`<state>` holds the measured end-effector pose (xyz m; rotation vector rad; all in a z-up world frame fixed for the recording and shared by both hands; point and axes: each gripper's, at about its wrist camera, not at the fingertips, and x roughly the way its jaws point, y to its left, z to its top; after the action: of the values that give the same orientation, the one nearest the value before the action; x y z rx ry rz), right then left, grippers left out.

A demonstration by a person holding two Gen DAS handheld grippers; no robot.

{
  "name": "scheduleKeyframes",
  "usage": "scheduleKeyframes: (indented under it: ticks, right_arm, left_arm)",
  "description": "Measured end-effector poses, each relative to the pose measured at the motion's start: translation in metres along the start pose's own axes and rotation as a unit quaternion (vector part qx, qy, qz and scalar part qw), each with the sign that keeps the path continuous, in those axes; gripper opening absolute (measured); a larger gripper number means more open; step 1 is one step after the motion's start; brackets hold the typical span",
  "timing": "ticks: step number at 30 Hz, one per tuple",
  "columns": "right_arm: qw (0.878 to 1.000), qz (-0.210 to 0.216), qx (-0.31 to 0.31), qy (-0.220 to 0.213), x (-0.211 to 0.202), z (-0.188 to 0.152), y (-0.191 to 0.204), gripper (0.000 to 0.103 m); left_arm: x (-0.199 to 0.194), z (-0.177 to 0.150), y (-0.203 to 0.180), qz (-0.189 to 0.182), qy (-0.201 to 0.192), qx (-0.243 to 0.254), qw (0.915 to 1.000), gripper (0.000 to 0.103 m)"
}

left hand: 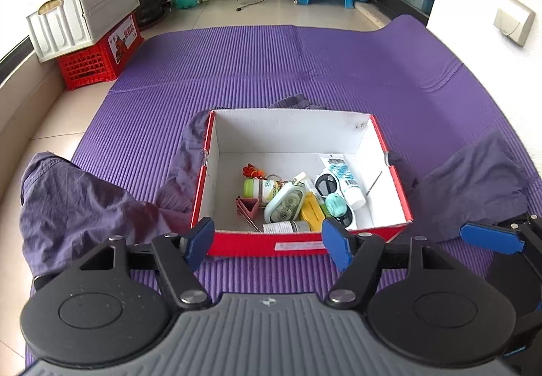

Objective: Organize rigid objects
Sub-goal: 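Withdraw both tools from the shoebox back toward the figurine and green tube, then grasp the green tube with the left tool while the right tool grasps the pink figurine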

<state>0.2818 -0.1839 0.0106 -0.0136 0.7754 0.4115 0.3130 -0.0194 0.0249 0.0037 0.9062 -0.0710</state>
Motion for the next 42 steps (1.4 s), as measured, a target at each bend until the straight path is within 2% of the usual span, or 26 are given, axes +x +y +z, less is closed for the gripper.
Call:
scheduleKeyframes:
  ticks: [6, 8, 13, 16, 19, 27, 32, 36, 42]
  right_arm:
    - [1.000, -0.001, 0.009, -0.020, -0.021, -0.010, 0.003, 0.099]
    - [1.000, 0.002, 0.009, -0.024, -0.027, -0.014, 0.004, 0.101]
    - [0.999, 0.006, 0.020, -0.032, -0.038, -0.025, 0.001, 0.102]
    - [0.999, 0.008, 0.039, -0.031, -0.039, -0.032, -0.005, 0.102]
    - [0.998, 0.004, 0.058, -0.026, -0.039, -0.040, -0.014, 0.102]
    - [0.996, -0.005, 0.085, -0.011, -0.036, -0.066, -0.032, 0.102]
    - [0.995, -0.015, 0.095, 0.010, -0.026, -0.079, -0.039, 0.102]
    - [0.994, -0.020, 0.107, 0.033, -0.013, -0.085, -0.045, 0.102]
    - [0.992, -0.025, 0.106, 0.069, 0.011, -0.094, -0.044, 0.102]
  left_arm:
    - [-0.023, -0.016, -0.003, -0.008, -0.011, 0.004, 0.9999, 0.071]
    - [-0.030, -0.023, -0.004, -0.009, -0.014, 0.006, 0.9998, 0.081]
    - [-0.038, -0.039, -0.002, -0.010, -0.014, -0.002, 0.9999, 0.084]
    - [-0.039, -0.051, -0.002, -0.014, -0.010, -0.007, 0.9998, 0.089]
    - [-0.039, -0.062, -0.004, -0.016, -0.013, -0.009, 0.9998, 0.103]
    - [-0.035, -0.096, -0.006, -0.019, -0.017, -0.030, 0.9992, 0.103]
    - [-0.015, -0.118, -0.011, 0.000, 0.006, -0.041, 0.9991, 0.103]
    - [0.007, -0.134, -0.015, -0.005, 0.041, -0.050, 0.9979, 0.103]
    - [0.041, -0.147, -0.020, 0.004, 0.071, -0.059, 0.9957, 0.103]
